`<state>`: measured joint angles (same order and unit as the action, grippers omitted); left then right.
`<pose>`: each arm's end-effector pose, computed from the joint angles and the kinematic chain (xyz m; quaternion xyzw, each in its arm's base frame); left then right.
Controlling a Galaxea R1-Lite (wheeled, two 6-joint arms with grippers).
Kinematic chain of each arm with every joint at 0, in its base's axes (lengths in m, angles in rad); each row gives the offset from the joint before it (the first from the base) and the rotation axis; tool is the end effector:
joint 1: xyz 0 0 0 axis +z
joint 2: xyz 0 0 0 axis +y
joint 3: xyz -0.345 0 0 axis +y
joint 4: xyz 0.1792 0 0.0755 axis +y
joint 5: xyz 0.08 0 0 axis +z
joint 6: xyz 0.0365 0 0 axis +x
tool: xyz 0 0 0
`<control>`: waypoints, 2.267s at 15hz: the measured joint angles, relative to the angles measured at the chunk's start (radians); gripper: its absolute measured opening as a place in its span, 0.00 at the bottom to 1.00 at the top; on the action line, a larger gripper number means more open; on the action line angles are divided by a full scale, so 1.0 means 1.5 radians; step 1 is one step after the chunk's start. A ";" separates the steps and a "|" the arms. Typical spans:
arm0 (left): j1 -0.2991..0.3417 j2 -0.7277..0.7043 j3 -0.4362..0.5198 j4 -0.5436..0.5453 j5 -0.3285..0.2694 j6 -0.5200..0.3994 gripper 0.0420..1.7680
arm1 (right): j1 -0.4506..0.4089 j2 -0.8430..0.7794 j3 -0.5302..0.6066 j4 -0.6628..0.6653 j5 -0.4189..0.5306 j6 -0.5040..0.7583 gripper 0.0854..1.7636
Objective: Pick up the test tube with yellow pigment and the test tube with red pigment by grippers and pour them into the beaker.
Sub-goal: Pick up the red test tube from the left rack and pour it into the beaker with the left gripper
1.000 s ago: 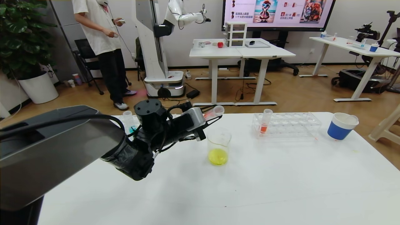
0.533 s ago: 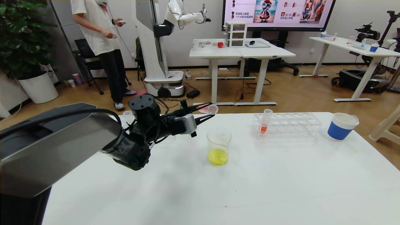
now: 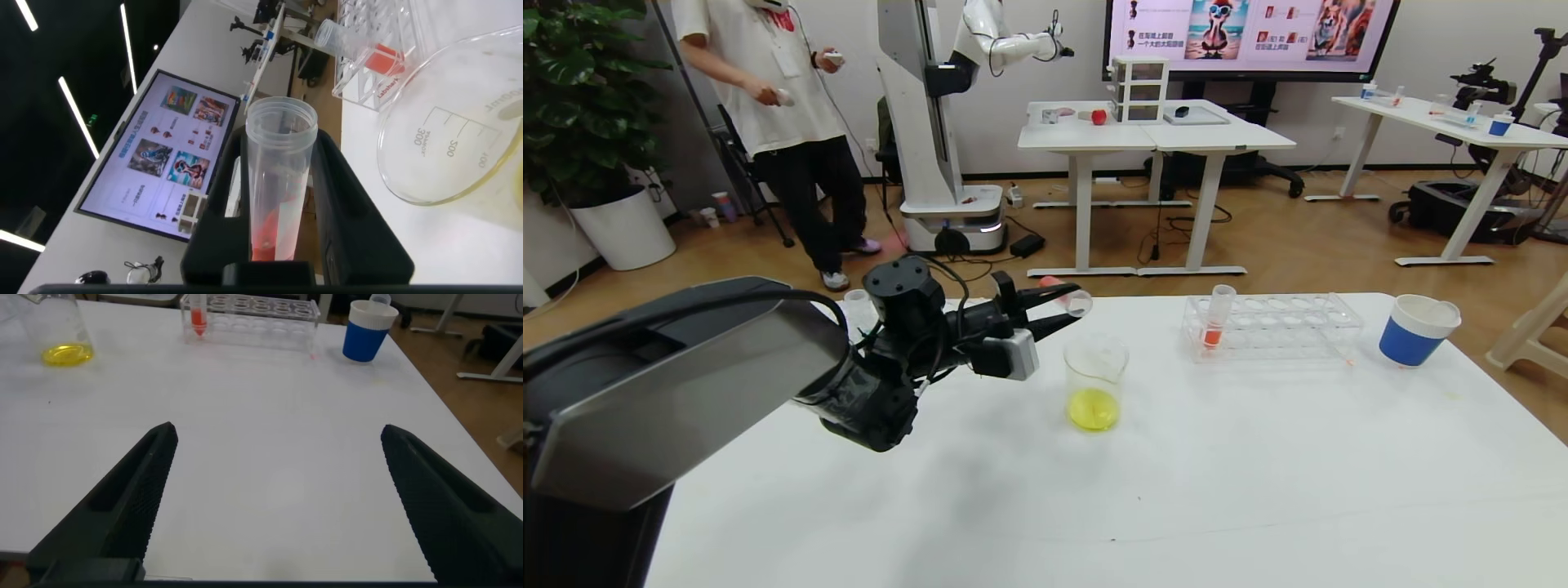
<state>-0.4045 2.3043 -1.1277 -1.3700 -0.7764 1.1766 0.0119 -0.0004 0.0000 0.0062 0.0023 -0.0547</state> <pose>0.4253 -0.2099 0.1402 0.4737 -0.3864 -0.4083 0.6779 -0.0493 -0.0005 0.0748 -0.0274 0.0027 0.0072 0.9996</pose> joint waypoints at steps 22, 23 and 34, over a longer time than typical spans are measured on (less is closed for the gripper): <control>0.001 0.020 -0.020 0.002 0.007 0.267 0.24 | 0.000 0.000 0.000 0.000 0.000 0.000 0.98; 0.002 0.020 -0.021 0.001 0.013 0.279 0.24 | 0.000 0.000 0.000 0.000 0.000 0.000 0.98; -0.003 0.020 -0.015 0.000 0.025 0.386 0.24 | 0.000 0.000 0.000 0.000 0.000 0.000 0.98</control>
<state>-0.4089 2.3336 -1.1506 -1.3706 -0.7387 1.7553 0.0119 -0.0004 0.0000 0.0062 0.0019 -0.0547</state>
